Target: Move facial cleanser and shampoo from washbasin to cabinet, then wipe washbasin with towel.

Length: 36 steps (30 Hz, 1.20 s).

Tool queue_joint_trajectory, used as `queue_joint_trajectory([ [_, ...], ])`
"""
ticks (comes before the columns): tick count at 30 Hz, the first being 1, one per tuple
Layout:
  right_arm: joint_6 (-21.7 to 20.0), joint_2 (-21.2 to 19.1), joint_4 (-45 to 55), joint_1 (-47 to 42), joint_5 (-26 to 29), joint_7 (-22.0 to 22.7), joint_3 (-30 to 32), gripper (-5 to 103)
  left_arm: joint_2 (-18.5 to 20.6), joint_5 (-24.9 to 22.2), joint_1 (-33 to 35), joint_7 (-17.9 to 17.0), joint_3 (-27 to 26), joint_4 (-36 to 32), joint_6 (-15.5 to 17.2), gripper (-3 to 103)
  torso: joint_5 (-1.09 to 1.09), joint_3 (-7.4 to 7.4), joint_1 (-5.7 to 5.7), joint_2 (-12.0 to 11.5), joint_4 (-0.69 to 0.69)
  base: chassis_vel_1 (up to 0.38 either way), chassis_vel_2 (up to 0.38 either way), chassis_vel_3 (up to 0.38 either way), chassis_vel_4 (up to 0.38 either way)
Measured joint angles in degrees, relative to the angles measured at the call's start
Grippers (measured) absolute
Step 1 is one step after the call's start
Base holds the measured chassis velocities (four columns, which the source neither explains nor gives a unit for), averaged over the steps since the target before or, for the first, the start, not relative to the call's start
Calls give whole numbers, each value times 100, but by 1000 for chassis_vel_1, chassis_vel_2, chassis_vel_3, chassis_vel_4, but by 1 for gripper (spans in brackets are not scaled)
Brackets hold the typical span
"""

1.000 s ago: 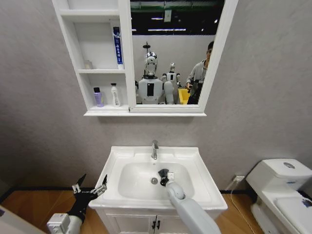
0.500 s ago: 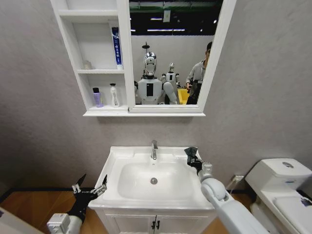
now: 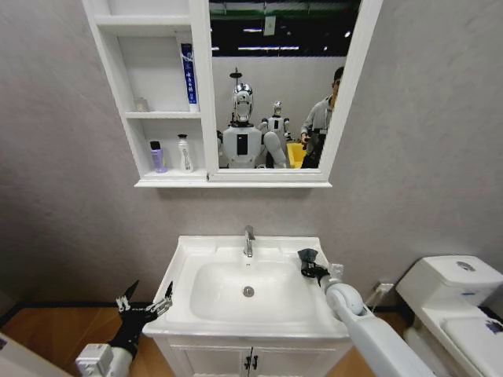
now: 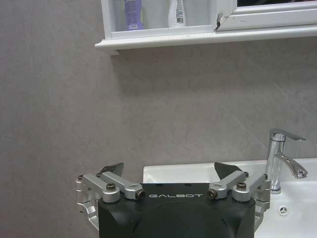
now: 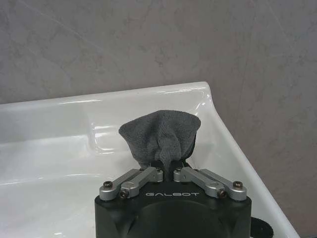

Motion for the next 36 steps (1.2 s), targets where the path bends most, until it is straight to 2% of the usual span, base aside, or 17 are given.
queue_joint_trajectory([
  [1,0,0,0,0,0,0,0,2,0,0,0,0,0,0,0,100,0,0,0,0,0,0,0,0,0],
  [3,-7,-56,-96,58,-24,-143,1,11,0,0,0,0,0,0,0,100,-1,0,0,0,0,0,0,0,0],
  [4,-7,-56,-96,58,-24,-143,1,11,0,0,0,0,0,0,0,100,-1,0,0,0,0,0,0,0,0],
  [6,-8,-104,-113,62,-19,-275,2,21,0,0,0,0,0,0,0,100,0,0,0,0,0,0,0,0,0],
  [9,1,-118,-117,53,-38,-320,2,26,0,0,0,0,0,0,0,100,-1,0,0,0,0,0,0,0,0],
  [10,33,-120,-122,43,-74,-358,2,37,0,0,0,0,0,0,0,100,0,0,0,0,0,0,0,0,0],
  [11,69,-120,-123,34,-119,-382,11,42,0,0,0,0,0,0,0,100,0,0,0,0,0,0,0,0,0],
  [12,69,-120,-123,34,-119,-382,11,42,0,0,0,0,0,0,0,100,0,0,0,0,0,0,0,0,0],
  [14,120,-120,-121,6,-334,-411,28,54,0,0,0,0,0,0,0,100,0,0,0,0,1,0,0,0,0],
  [16,137,-121,-115,-14,-500,-438,57,54,0,0,0,0,0,0,0,100,0,0,0,0,0,0,0,0,0],
  [17,207,-142,-100,-38,-676,-543,90,65,0,0,0,0,0,0,0,100,0,0,0,0,0,0,0,0,0],
  [20,262,-188,-88,-54,-752,-667,97,70,0,0,0,0,0,0,0,100,0,0,0,0,0,0,0,0,0],
  [24,398,-146,-112,-37,-825,-718,66,91,0,0,0,0,0,0,0,100,0,0,0,0,0,0,0,0,0],
  [26,482,-120,-75,-68,-886,-713,85,96,0,0,0,0,0,0,0,100,0,0,0,0,2,0,0,0,0],
  [30,779,-55,345,-352,-1176,-587,306,100,0,0,0,0,0,0,0,100,-1,0,0,0,2,0,0,0,0],
  [33,1334,-31,1219,-1226,-1773,-545,752,100,0,0,0,0,0,0,0,100,0,-1,0,0,1,0,0,0,0],
  [36,1480,19,1595,-1677,-1969,-536,1026,100,0,0,0,0,0,0,0,100,0,0,0,0,-1,0,0,0,0],
])
